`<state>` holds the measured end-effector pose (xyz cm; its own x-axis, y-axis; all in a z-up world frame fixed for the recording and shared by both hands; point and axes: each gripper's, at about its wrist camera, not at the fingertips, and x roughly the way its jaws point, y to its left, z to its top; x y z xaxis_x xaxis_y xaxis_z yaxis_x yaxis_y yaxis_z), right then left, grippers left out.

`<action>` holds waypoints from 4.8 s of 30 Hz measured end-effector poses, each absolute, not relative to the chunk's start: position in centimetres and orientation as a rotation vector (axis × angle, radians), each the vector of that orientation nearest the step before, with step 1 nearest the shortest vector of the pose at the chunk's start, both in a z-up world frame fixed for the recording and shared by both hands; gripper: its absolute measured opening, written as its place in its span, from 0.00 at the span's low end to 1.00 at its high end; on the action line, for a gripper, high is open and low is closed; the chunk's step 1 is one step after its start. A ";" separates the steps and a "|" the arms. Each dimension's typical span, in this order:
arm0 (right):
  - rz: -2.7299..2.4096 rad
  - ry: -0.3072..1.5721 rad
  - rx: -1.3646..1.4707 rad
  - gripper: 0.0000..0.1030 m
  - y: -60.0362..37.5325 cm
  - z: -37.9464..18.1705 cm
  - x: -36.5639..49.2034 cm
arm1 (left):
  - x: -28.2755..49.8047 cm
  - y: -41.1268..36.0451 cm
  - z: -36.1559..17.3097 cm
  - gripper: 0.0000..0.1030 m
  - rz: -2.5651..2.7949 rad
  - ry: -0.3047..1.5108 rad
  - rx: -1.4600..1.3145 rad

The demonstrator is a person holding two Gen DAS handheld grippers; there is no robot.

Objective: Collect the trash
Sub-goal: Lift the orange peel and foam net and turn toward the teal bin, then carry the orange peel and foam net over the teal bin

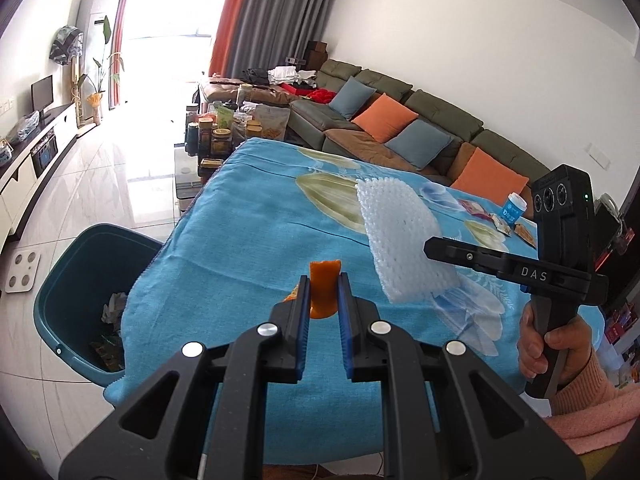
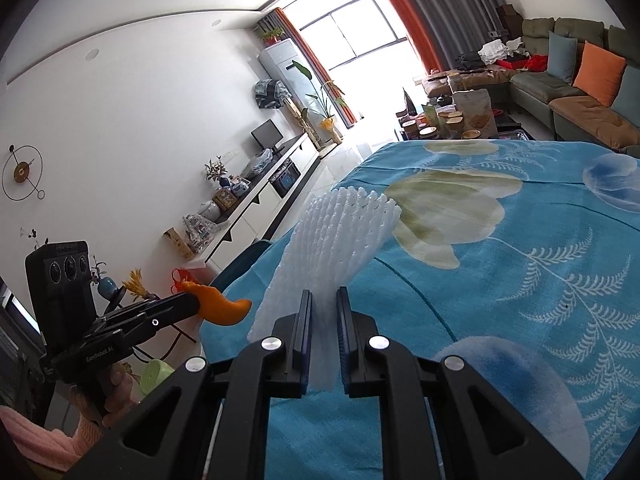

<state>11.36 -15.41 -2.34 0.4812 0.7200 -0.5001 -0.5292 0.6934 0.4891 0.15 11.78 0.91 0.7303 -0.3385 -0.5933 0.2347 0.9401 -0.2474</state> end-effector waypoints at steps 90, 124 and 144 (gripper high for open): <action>0.960 0.829 0.173 0.11 -3.5 -1.0 15.1 | 0.4 21.6 1.6 0.13 -0.048 0.637 -0.246; 0.989 0.869 0.123 0.11 2.2 -1.2 16.3 | 1.6 23.0 0.2 0.13 0.041 0.676 -0.277; 0.997 0.906 0.114 0.11 4.9 -1.9 17.1 | 2.2 23.6 -0.5 0.13 0.069 0.691 -0.304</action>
